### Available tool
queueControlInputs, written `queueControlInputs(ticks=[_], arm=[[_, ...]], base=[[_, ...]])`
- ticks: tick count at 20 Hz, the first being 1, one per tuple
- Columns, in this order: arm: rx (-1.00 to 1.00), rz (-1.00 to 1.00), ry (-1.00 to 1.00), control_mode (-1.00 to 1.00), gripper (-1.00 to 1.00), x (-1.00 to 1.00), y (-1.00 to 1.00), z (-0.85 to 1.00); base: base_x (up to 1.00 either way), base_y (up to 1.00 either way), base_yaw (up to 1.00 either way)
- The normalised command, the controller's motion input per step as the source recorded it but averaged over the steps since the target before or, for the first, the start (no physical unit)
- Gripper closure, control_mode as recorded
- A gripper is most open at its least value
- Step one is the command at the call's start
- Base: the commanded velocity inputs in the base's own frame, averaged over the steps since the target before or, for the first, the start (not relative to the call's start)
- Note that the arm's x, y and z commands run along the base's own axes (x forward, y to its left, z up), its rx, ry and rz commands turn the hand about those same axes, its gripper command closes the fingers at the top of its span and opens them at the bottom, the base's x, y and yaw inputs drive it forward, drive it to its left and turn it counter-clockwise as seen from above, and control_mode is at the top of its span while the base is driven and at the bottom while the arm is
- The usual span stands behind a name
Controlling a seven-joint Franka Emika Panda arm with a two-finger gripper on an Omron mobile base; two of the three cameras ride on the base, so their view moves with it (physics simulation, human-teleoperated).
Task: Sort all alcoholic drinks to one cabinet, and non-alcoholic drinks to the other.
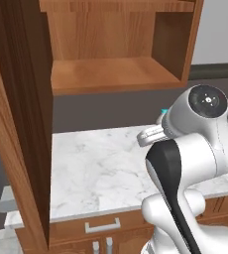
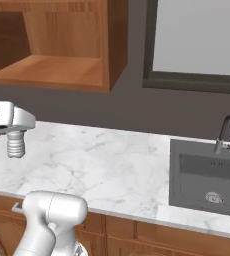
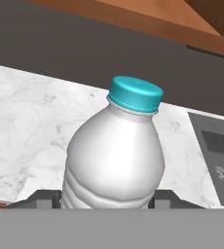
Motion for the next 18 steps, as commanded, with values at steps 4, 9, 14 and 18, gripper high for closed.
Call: queueControlInputs(ticks=[4,9,14,18], arm=[[0.0,0.0,0.0,1.0,1.0,0.0,0.0,0.0],[0.0,0.0,0.0,1.0,1.0,0.0,0.0,0.0],[0.08,-0.01,0.0,-1.0,1.0,0.1,0.17,0.33],[0.13,0.0,-0.07,-1.0,1.0,0.0,0.06,0.56]], base=[[0.66,0.38,-0.08],[0.54,0.44,-0.08],[0.09,0.08,-0.01],[0.0,0.0,0.0]])
